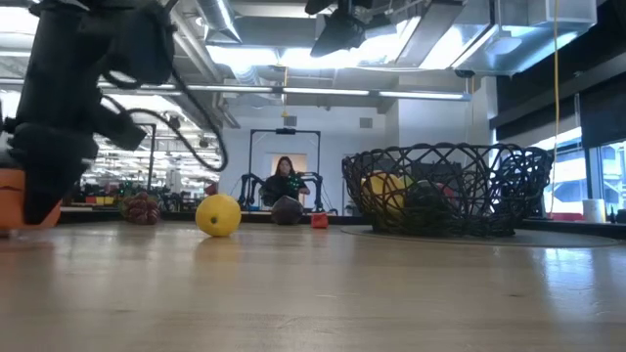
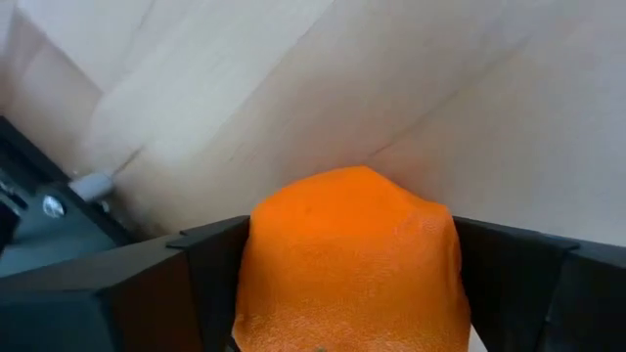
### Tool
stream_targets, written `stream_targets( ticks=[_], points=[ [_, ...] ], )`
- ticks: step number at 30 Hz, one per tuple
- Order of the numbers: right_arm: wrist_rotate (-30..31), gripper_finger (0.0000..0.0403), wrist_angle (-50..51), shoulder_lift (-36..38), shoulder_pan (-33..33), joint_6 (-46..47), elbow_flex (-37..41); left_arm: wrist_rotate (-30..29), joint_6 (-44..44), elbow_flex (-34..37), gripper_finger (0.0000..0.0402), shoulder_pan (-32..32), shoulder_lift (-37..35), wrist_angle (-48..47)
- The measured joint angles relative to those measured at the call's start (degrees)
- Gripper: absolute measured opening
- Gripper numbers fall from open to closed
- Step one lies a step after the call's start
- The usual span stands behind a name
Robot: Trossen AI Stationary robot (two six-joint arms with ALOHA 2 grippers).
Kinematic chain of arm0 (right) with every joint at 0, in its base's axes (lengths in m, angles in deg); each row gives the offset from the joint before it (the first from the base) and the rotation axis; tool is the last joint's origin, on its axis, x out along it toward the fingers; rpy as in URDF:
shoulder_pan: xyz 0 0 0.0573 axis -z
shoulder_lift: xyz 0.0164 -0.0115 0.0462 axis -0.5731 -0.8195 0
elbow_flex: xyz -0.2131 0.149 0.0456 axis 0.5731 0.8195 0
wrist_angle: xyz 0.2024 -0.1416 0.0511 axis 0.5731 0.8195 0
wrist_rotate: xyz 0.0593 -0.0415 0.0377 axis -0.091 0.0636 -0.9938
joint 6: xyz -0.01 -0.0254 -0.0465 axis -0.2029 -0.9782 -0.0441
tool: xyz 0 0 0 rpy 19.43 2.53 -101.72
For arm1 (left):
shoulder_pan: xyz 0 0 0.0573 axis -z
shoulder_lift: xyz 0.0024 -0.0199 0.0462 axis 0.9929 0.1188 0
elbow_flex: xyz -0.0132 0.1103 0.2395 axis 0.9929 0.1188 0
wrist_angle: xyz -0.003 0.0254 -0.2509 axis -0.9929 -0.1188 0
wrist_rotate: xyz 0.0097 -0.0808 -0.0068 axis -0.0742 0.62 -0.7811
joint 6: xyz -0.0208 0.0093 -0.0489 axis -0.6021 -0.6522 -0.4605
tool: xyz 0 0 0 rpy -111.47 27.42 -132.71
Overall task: Build produce basket
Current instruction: Put the orange into the black wire basket
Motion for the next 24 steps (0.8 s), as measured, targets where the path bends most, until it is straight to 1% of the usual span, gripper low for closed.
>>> stream_targets(
  ticks=[6,12,17,22,24],
  points=[
    [0.01,0.0375,0.0,0.0,-0.02,0.05,0.0,-0.38,8.09,-5.33,0.027,-1.45,-0.02,-1.05],
    [0.01,0.0375,0.01,0.0,-0.01,0.07,0.0,-3.06,17.18,-11.24,0.027,-4.93,-0.02,-3.33],
    [0.01,0.0375,0.0,0.0,0.0,0.07,0.0,-3.64,24.38,-16.37,0.0269,-8.03,-0.02,-5.53],
    [0.05,0.0375,-2.39,-0.02,-0.01,-6.1,0.0,-3.61,32.13,-21.47,0.0269,-10.82,-0.03,-5.82],
    [0.04,0.0375,-3.38,-0.02,0.0,-5.99,0.0,-2.77,35.78,-23.2,0.0269,-11.86,-0.02,-5.83]
  ],
)
